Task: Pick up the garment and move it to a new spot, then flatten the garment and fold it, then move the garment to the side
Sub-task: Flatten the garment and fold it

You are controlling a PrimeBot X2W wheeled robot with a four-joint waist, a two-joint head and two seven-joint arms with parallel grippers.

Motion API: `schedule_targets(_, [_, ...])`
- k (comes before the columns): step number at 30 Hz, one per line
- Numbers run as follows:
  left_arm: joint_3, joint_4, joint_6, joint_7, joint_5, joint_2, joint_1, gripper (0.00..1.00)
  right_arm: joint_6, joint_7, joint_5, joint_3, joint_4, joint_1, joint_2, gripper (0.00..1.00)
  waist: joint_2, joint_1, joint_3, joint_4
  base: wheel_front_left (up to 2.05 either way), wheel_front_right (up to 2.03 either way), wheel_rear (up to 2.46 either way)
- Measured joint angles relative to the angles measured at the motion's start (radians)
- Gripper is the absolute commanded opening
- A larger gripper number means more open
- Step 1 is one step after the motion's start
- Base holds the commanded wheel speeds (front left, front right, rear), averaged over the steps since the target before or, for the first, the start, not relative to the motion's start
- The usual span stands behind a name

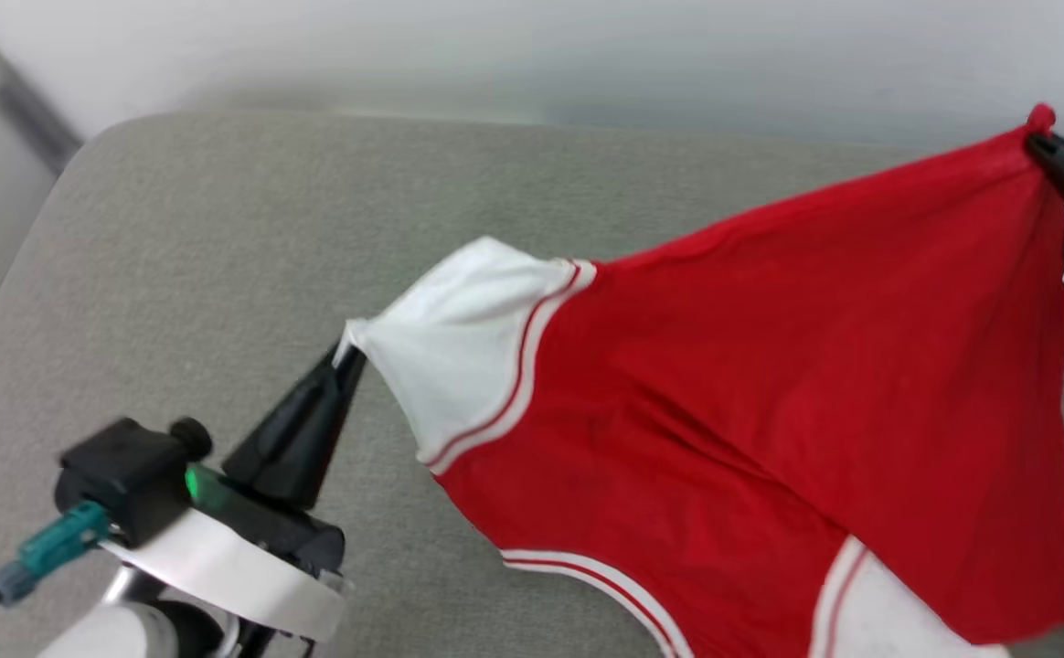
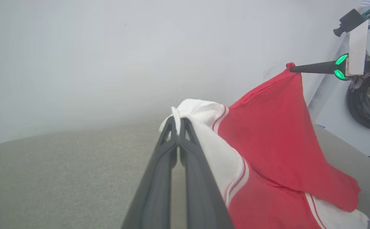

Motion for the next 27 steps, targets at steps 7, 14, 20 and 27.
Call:
schedule_targets(7, [0.095, -0.069, 0.023, -0.013, -0.001, 0.043, -0.063, 0.00, 0.000, -0.026, 0.019, -0.028, -0.149, 0.010, 0.016, 0.00, 0.0000, 0.0000, -0.041, -0.073, 0.00, 0.00, 0.00])
schedule_targets(14, [0.208, -0.140, 0.041, -0.019, -0.011, 0.087, -0.152, 0.00, 0.000, -0.030, 0.042, -0.089, -0.320, 0.018, 0.063, 0.00, 0.0000, 0.0000, -0.070, -0.140, 0.00, 0.00, 0.00])
schedule_targets(20, [0.291, -0.188, 0.051, -0.011, -0.027, 0.117, -0.244, 0.00, 0.000, -0.001, 0.047, -0.128, -0.438, 0.017, 0.102, 0.00, 0.0000, 0.0000, -0.079, -0.190, 0.00, 0.00, 0.00])
schedule_targets(27, [0.369, -0.200, 0.063, 0.015, -0.041, 0.156, -0.345, 0.00, 0.000, 0.021, 0.047, -0.156, -0.514, -0.004, 0.139, 0.00, 0.0000, 0.0000, -0.067, -0.235, 0.00, 0.00, 0.00])
